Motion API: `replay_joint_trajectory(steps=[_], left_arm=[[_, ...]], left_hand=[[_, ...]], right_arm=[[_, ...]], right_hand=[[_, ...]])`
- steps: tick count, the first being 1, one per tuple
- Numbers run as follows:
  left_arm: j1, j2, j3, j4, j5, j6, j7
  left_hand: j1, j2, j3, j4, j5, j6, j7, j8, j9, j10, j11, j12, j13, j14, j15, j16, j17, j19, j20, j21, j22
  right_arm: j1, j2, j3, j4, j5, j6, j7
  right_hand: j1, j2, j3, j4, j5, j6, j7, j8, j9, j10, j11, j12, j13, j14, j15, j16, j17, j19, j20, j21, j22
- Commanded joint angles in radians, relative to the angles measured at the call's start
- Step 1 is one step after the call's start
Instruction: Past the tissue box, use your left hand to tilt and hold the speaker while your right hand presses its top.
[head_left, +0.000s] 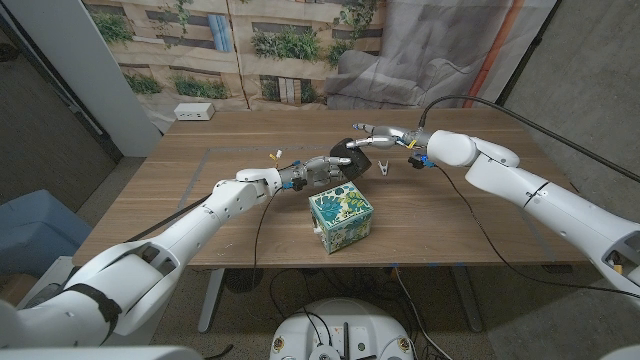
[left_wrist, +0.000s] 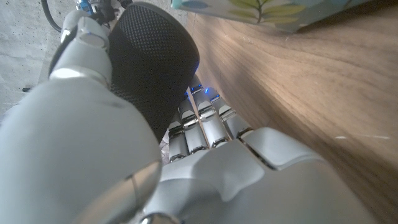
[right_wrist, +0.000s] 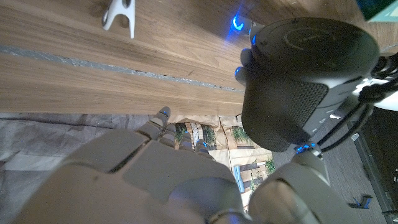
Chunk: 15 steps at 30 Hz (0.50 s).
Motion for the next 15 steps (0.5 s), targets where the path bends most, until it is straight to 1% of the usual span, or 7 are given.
replay_joint_trajectory(steps=[1, 15], left_arm=[[-0.001, -0.006, 0.002, 0.006, 0.001, -0.002, -0.002], [-0.015, -0.017, 0.005, 0.029, 0.008, -0.009, -0.013]], left_hand=[[-0.013, 0.238, 0.021, 0.015, 0.006, 0.273, -0.061, 0.007, 0.012, 0.245, -0.156, 0.01, 0.012, 0.01, -0.144, -0.001, 0.003, 0.009, -0.108, -0.002, 0.003], [-0.01, 0.239, 0.022, 0.012, 0.006, 0.289, -0.06, 0.01, 0.012, 0.258, -0.157, 0.011, 0.013, 0.016, -0.146, 0.001, 0.004, 0.015, -0.112, -0.001, 0.003]], right_arm=[[0.007, -0.001, -0.011, 0.0, -0.015, -0.021, 0.014], [0.018, 0.008, -0.027, 0.021, -0.026, -0.034, 0.024]], right_hand=[[0.002, 0.01, -0.002, 0.0, 0.008, -0.149, -0.006, 0.01, 0.002, -0.01, -0.003, 0.004, 0.002, -0.019, 0.001, 0.005, 0.003, 0.0, -0.001, 0.007, 0.003], [0.006, 0.013, -0.001, -0.002, 0.01, -0.15, -0.007, 0.01, 0.002, -0.012, -0.003, 0.004, 0.002, -0.018, 0.0, 0.006, 0.002, 0.003, -0.001, 0.009, 0.003]])
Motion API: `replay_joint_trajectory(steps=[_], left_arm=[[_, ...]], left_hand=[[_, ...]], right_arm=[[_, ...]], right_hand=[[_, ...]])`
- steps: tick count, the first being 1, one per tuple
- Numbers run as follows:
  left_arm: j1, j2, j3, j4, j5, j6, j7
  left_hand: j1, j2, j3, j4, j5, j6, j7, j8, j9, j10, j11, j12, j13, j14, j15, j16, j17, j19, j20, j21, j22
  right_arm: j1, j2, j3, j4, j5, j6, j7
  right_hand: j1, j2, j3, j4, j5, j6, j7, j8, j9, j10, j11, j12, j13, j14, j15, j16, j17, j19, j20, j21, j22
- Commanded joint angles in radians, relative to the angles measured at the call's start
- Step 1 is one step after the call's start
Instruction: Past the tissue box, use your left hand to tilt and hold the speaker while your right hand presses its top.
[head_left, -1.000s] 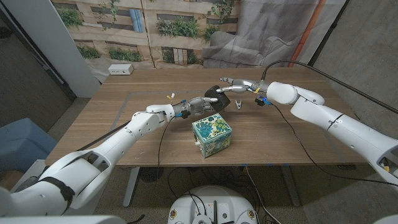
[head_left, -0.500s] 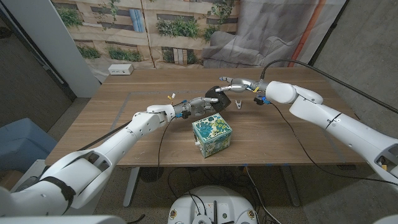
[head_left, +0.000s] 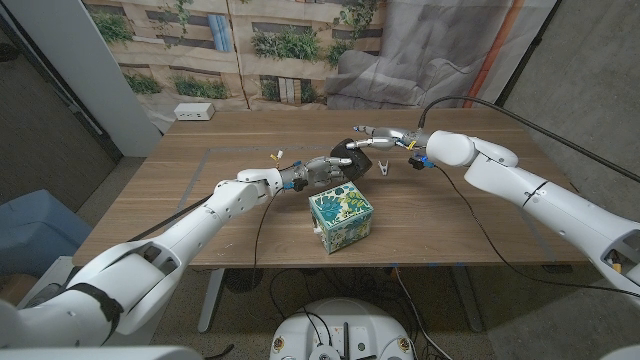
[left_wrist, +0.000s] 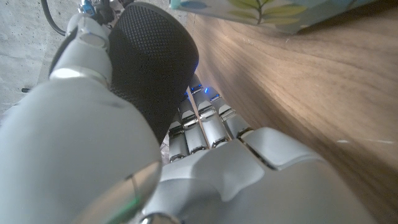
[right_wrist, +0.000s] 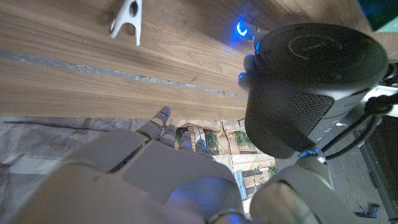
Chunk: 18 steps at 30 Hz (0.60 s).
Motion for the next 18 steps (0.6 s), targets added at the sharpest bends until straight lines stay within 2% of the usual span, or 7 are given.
replay_joint_trajectory(steps=[1, 18], left_arm=[[-0.007, -0.008, 0.0, 0.011, 0.002, -0.004, -0.002], [0.0, -0.008, -0.008, 0.007, -0.003, 0.0, 0.013]], left_hand=[[-0.01, 0.24, 0.023, 0.012, 0.006, 0.289, -0.06, 0.009, 0.005, 0.259, -0.157, 0.008, 0.013, 0.01, -0.141, 0.001, 0.002, 0.009, -0.106, -0.001, 0.003], [-0.01, 0.25, 0.03, 0.013, 0.006, 0.313, -0.047, 0.01, 0.004, 0.287, -0.155, 0.012, 0.013, 0.031, -0.141, 0.005, 0.003, 0.026, -0.117, 0.004, 0.003]], right_arm=[[0.009, 0.007, -0.014, 0.016, -0.013, -0.014, 0.009], [0.018, 0.017, -0.03, 0.037, -0.022, -0.026, 0.015]], right_hand=[[0.006, 0.013, -0.001, -0.002, 0.006, -0.151, -0.007, 0.01, 0.002, -0.009, 0.0, 0.004, 0.002, -0.018, 0.0, 0.006, 0.002, 0.003, -0.001, 0.009, 0.003], [0.01, 0.015, -0.001, -0.004, 0.009, -0.152, -0.008, 0.01, 0.002, -0.011, 0.001, 0.005, 0.002, -0.018, -0.001, 0.007, 0.001, 0.004, -0.003, 0.009, 0.003]])
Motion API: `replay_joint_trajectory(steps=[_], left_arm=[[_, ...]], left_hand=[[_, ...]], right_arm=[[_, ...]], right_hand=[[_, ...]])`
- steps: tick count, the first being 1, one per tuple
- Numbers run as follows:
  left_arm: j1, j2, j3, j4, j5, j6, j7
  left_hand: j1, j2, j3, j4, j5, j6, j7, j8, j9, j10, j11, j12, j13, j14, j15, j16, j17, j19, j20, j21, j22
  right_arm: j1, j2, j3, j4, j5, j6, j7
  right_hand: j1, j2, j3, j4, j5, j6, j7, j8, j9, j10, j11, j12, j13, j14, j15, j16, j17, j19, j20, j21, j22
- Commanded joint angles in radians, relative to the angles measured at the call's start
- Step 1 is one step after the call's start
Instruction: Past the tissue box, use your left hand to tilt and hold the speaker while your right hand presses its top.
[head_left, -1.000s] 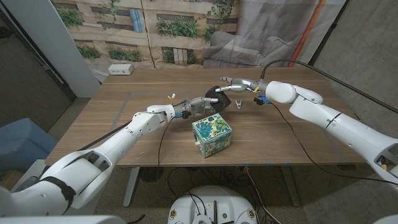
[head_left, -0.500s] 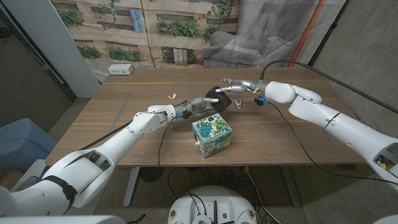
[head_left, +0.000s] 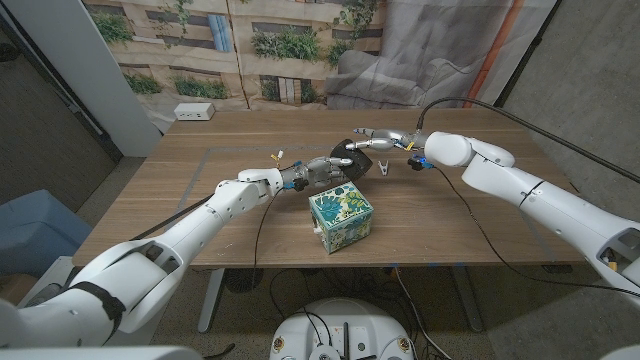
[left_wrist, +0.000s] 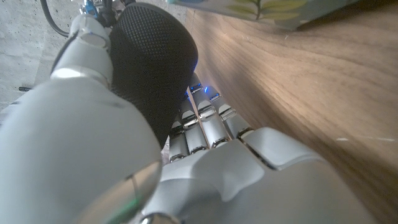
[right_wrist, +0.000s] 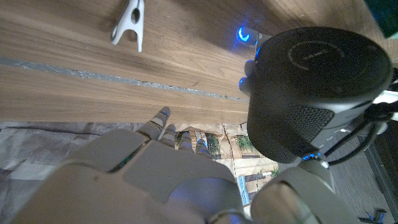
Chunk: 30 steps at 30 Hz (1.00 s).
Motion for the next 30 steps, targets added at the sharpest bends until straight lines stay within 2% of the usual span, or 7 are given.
replay_joint_trajectory(steps=[1, 30], left_arm=[[0.002, -0.001, -0.006, -0.001, -0.005, 0.002, 0.007], [0.0, -0.005, -0.004, 0.004, -0.005, 0.005, 0.002]], left_hand=[[-0.01, 0.25, 0.026, 0.017, 0.005, 0.314, -0.047, 0.01, 0.004, 0.288, -0.155, 0.011, 0.013, 0.016, -0.139, 0.005, 0.003, 0.014, -0.119, 0.004, 0.003], [-0.017, 0.249, 0.033, 0.017, 0.004, 0.321, -0.045, 0.002, 0.003, 0.295, -0.155, 0.006, 0.011, 0.022, -0.139, -0.001, 0.0, 0.017, -0.121, 0.004, 0.004]], right_arm=[[0.006, 0.007, -0.01, 0.016, -0.003, -0.012, 0.008], [-0.004, 0.003, -0.006, 0.015, 0.011, -0.021, -0.005]], right_hand=[[0.01, 0.015, 0.0, -0.006, 0.005, -0.156, -0.004, 0.01, 0.002, -0.01, 0.002, 0.005, 0.002, -0.018, -0.001, 0.007, 0.001, 0.004, -0.004, 0.009, 0.003], [0.01, 0.013, -0.004, -0.006, 0.009, -0.149, -0.002, 0.014, 0.002, -0.012, 0.002, 0.006, 0.001, -0.019, -0.001, 0.009, 0.001, 0.005, -0.003, 0.009, 0.003]])
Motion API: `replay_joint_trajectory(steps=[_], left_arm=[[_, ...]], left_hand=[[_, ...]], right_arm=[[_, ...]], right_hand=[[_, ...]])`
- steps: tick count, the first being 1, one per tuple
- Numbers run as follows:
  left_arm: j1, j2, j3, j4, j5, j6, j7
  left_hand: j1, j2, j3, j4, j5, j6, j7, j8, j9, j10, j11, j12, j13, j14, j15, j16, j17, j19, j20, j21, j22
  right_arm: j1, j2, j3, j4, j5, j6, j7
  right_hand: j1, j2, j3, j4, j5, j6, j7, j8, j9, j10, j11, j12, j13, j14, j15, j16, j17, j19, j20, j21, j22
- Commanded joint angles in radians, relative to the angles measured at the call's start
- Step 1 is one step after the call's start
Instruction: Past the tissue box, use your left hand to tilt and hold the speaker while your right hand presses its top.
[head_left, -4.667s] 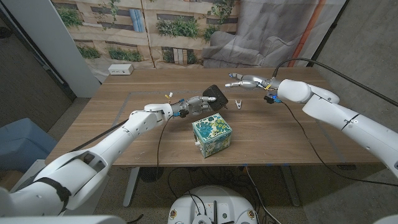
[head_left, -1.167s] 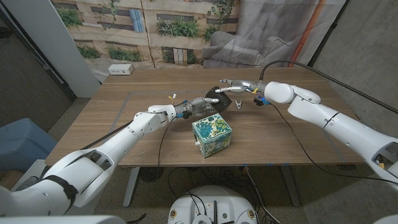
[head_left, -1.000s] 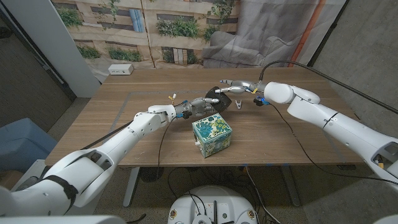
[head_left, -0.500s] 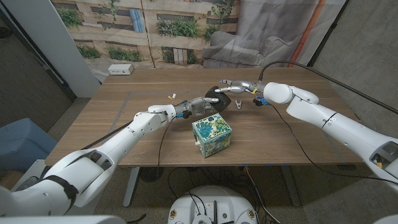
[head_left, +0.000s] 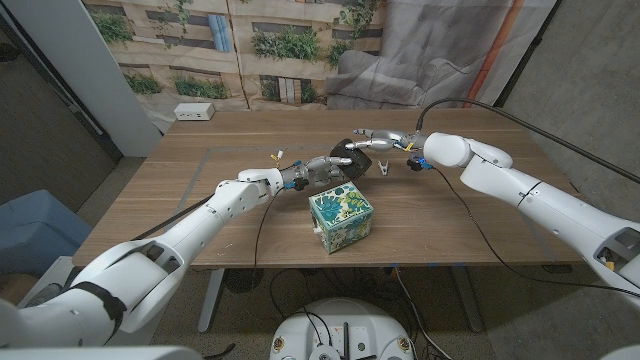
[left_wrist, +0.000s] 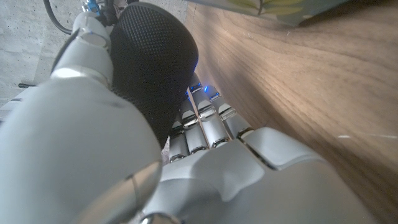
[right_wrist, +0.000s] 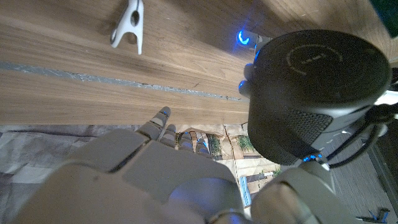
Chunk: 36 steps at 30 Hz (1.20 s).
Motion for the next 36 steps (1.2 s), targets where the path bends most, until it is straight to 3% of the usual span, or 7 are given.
replay_joint_trajectory(steps=[1, 36], left_arm=[[0.001, 0.001, 0.0, -0.003, -0.001, 0.005, 0.0], [-0.003, 0.003, -0.004, 0.014, -0.001, -0.006, -0.012]], left_hand=[[-0.018, 0.249, 0.03, 0.021, 0.005, 0.319, -0.047, 0.001, 0.003, 0.295, -0.155, 0.004, 0.01, 0.011, -0.139, 0.002, 0.003, 0.007, -0.122, 0.004, 0.004], [-0.023, 0.25, 0.039, 0.02, 0.005, 0.319, -0.055, -0.009, 0.004, 0.295, -0.158, -0.004, 0.011, 0.005, -0.138, -0.004, 0.001, 0.005, -0.117, 0.002, 0.005]], right_arm=[[-0.01, -0.004, 0.01, -0.004, 0.02, 0.001, -0.01], [-0.035, -0.067, 0.091, -0.111, 0.081, 0.011, -0.017]], right_hand=[[0.009, 0.013, 0.003, -0.004, 0.006, -0.148, -0.003, 0.007, 0.002, -0.007, -0.004, 0.006, 0.001, -0.019, -0.001, 0.005, 0.001, 0.005, -0.002, 0.009, 0.003], [0.001, 0.016, -0.003, 0.0, 0.011, -0.124, -0.008, 0.013, 0.002, 0.002, -0.005, 0.011, 0.001, -0.016, 0.004, 0.009, 0.003, 0.006, 0.007, 0.01, 0.003]])
